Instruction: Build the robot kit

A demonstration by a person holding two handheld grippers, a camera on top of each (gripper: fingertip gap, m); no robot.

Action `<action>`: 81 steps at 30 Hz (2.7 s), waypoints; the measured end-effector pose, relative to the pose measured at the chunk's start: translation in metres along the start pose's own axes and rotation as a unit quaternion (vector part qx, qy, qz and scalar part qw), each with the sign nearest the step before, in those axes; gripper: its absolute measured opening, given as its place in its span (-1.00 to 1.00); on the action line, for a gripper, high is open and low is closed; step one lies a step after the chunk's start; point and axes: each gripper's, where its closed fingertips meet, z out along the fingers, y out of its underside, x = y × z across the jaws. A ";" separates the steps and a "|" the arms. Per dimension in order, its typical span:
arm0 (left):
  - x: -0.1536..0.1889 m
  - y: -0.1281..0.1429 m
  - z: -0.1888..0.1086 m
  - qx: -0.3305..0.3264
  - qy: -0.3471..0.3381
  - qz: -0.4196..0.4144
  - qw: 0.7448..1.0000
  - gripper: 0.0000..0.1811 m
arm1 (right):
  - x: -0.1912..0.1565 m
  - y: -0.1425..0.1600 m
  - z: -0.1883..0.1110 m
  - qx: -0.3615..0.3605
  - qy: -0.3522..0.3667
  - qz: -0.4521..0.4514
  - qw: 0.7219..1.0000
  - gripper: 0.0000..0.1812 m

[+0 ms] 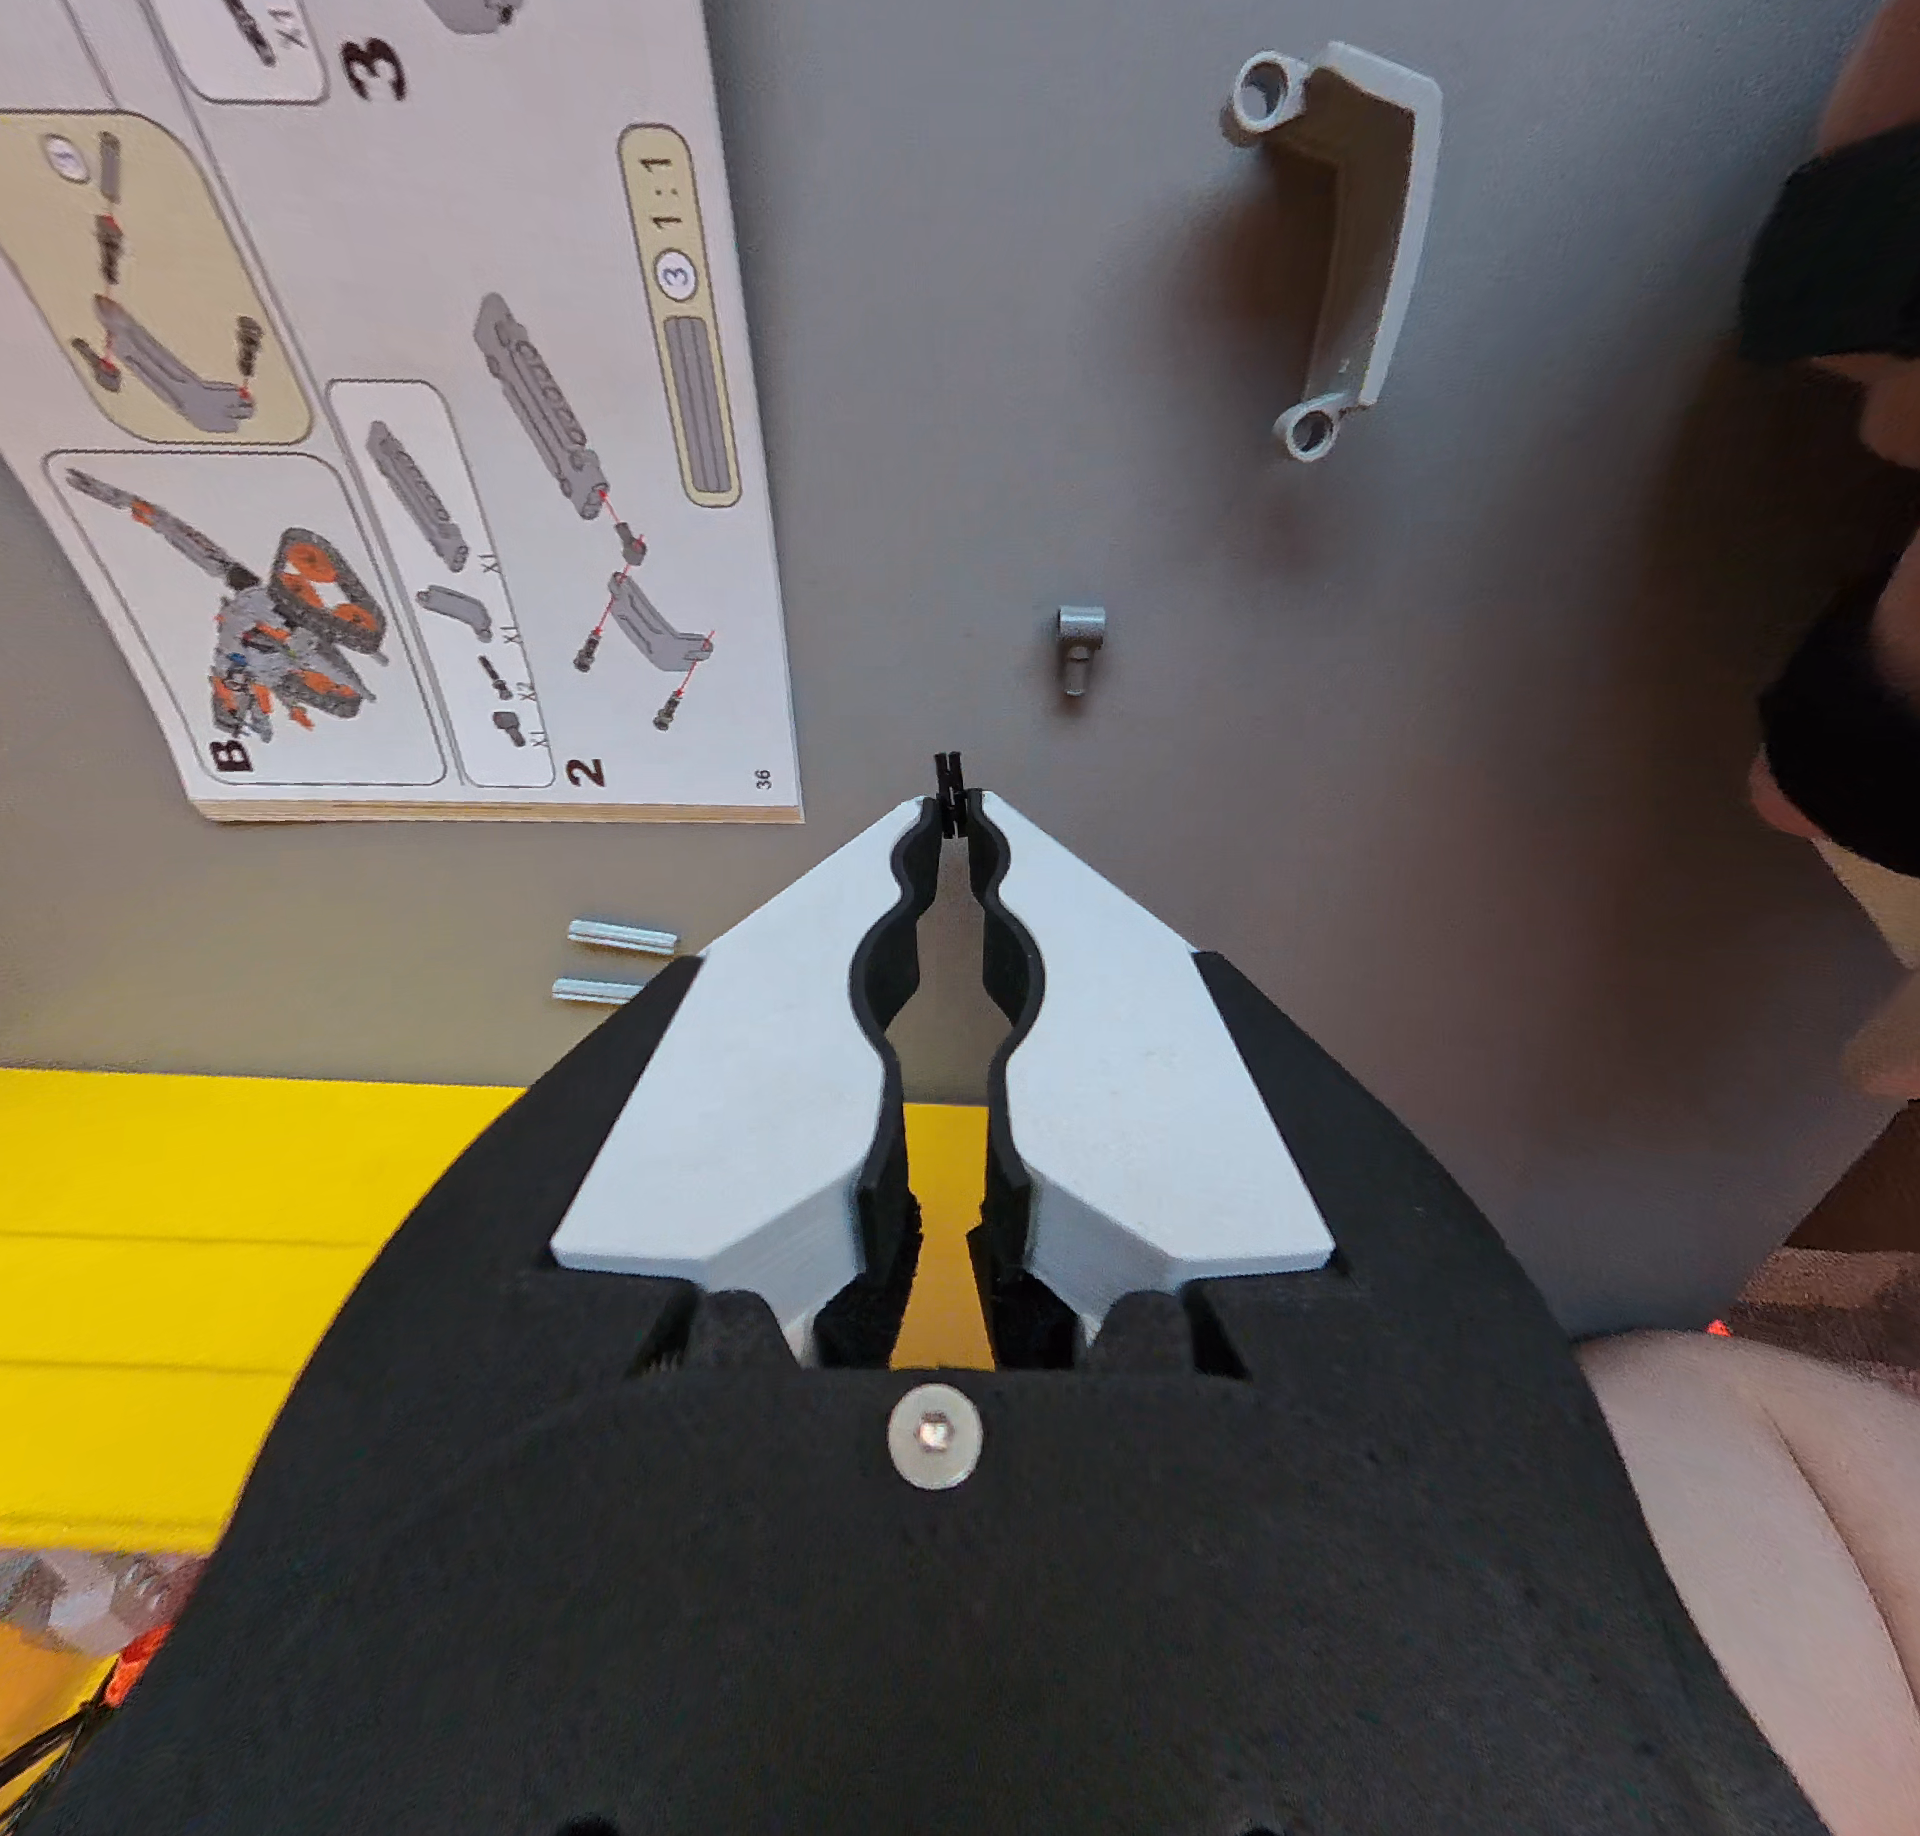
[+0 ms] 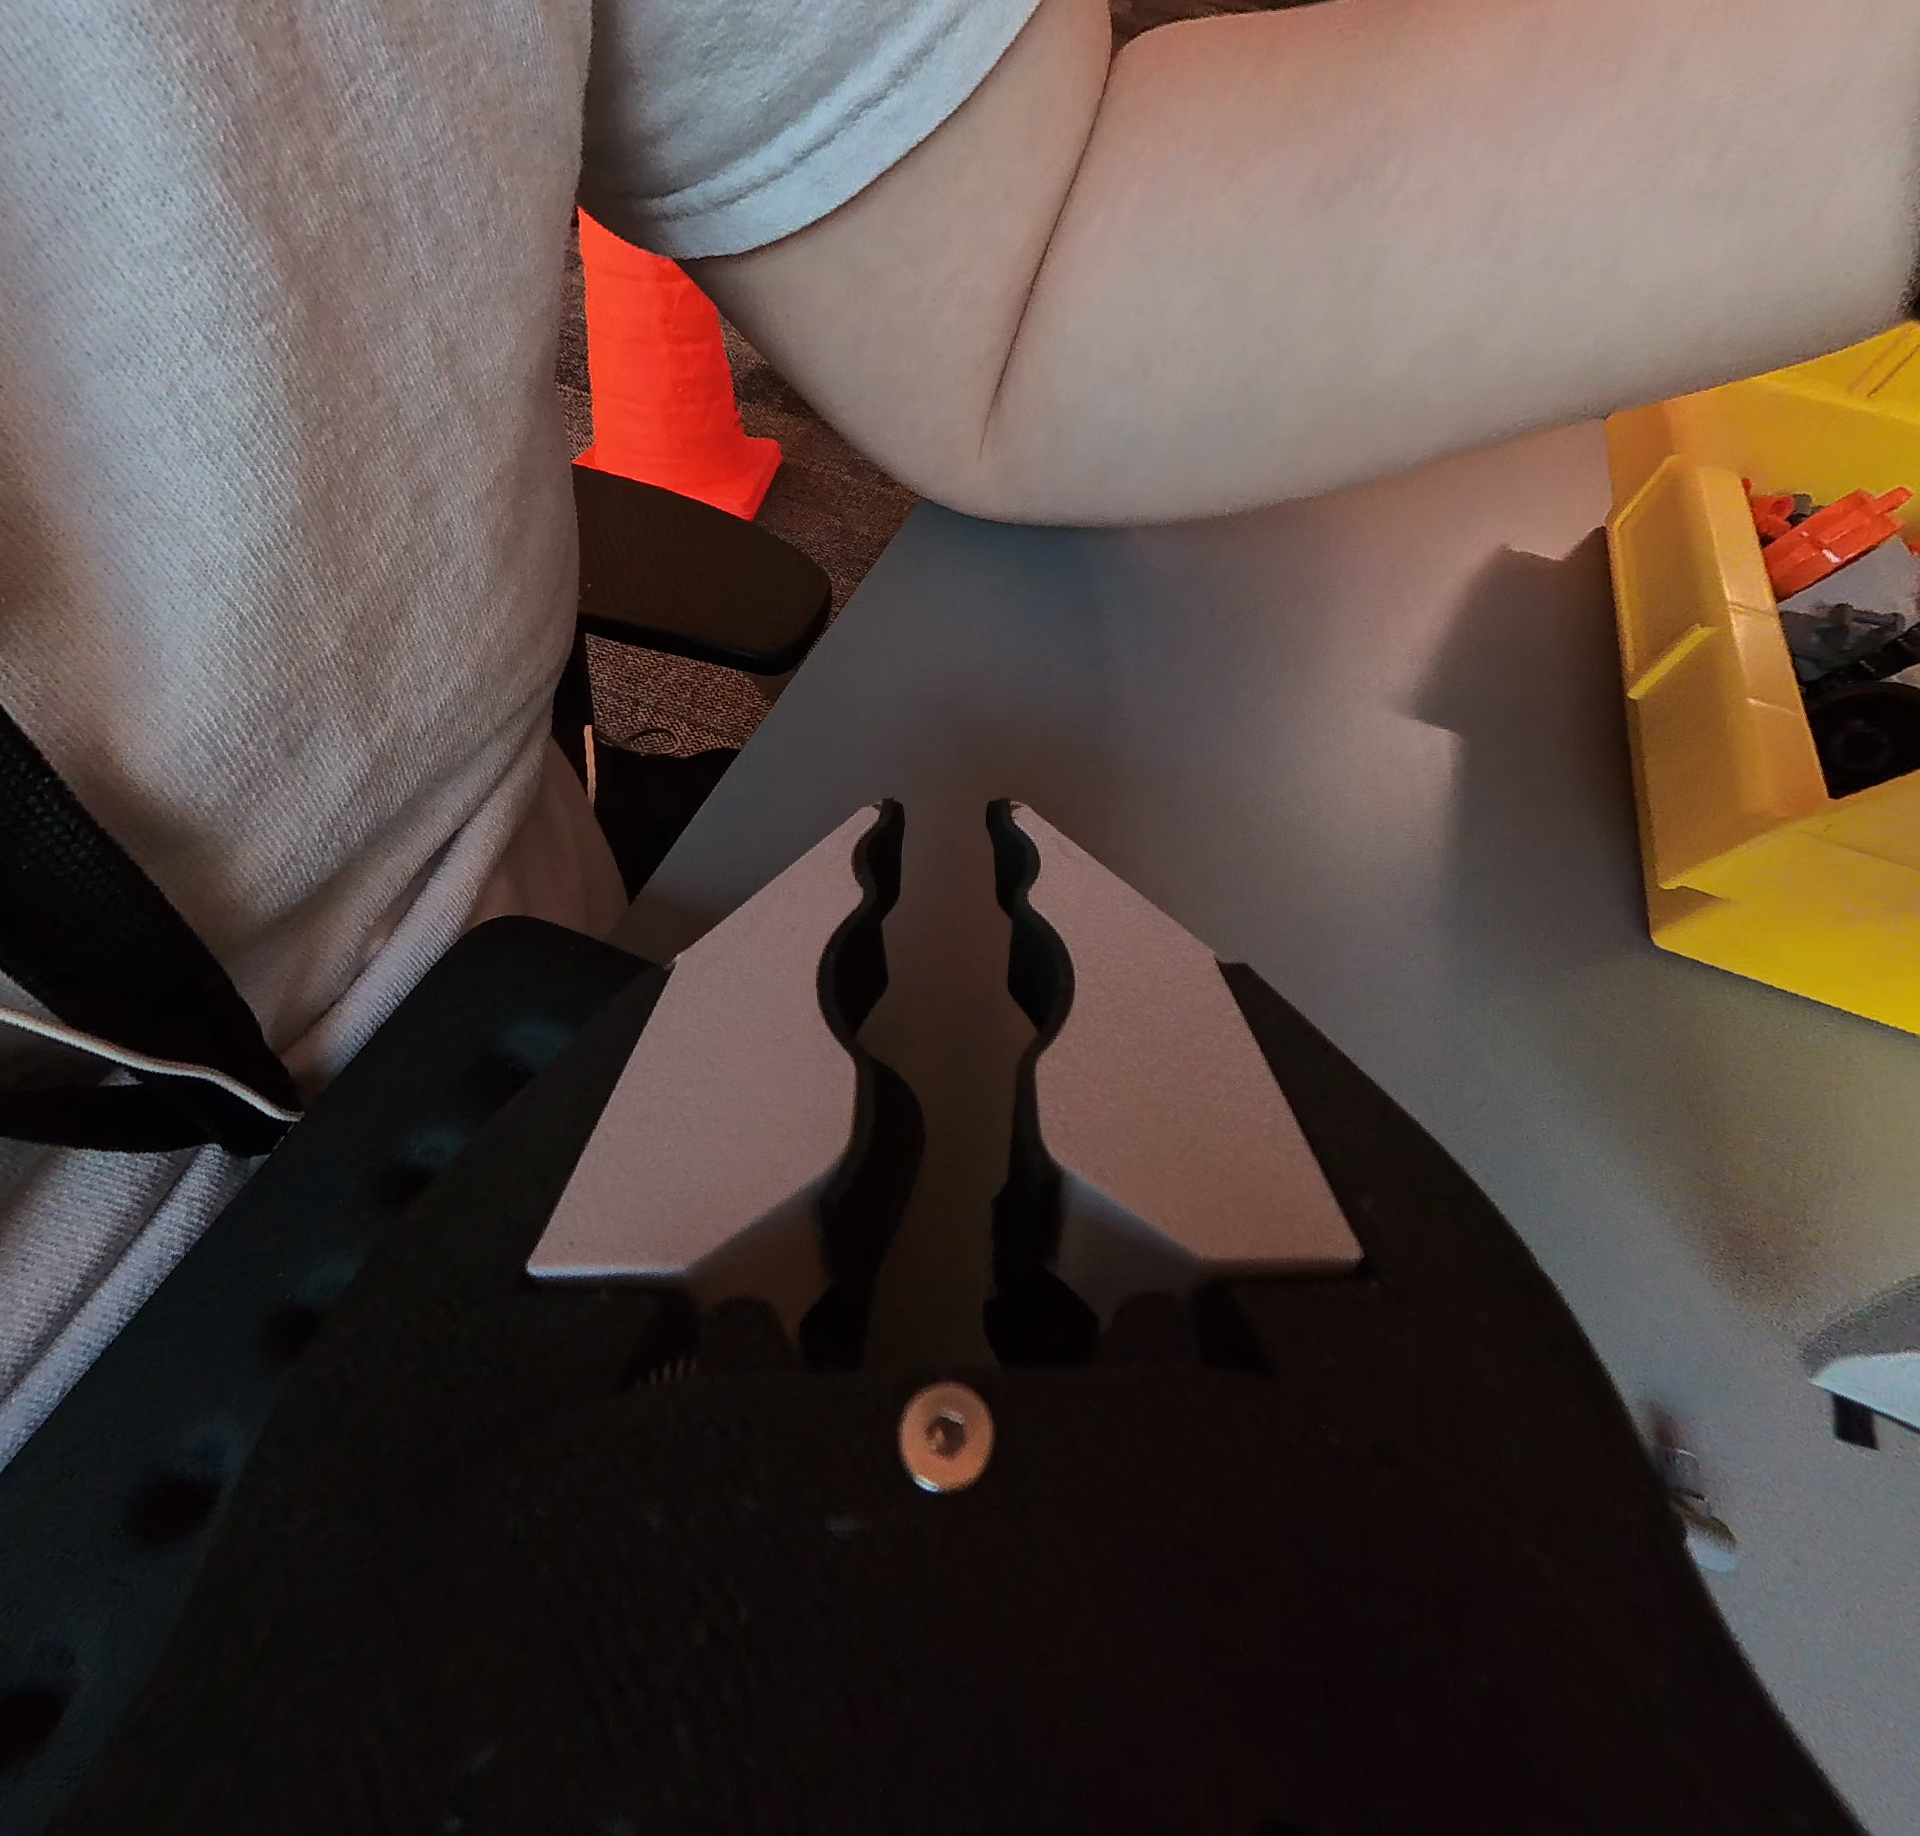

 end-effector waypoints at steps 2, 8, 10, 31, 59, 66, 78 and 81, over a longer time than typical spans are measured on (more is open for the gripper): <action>0.000 0.003 0.003 -0.015 -0.002 0.001 1.000 -0.96 | 0.000 0.000 0.000 0.000 0.000 -0.001 1.000 -0.82; 0.004 0.005 0.004 -0.017 0.010 0.000 1.000 -0.77 | 0.000 0.000 0.000 0.000 0.000 -0.001 1.000 -0.82; 0.005 0.004 -0.001 0.001 0.024 -0.007 1.000 -0.73 | -0.001 0.000 0.000 0.000 0.000 -0.002 1.000 -0.82; -0.061 0.042 -0.142 0.286 -0.087 -0.198 0.933 -0.80 | 0.000 0.001 -0.001 0.000 0.000 0.002 1.000 -0.82; -0.067 0.143 -0.100 0.093 -0.101 -0.329 0.934 -0.76 | 0.156 0.079 -0.055 -0.245 0.116 0.148 0.951 -0.79; -0.062 0.132 -0.106 0.119 -0.090 -0.315 0.937 -0.77 | 0.151 0.083 -0.051 -0.250 0.096 0.153 0.951 -0.95; -0.032 0.052 -0.202 0.441 0.050 -0.238 0.864 -0.66 | 0.195 -0.066 -0.098 -0.061 0.299 -0.112 0.946 -0.96; -0.054 0.073 -0.191 0.411 0.000 -0.294 0.863 -0.59 | 0.211 -0.076 -0.088 -0.065 0.309 -0.112 0.942 -0.95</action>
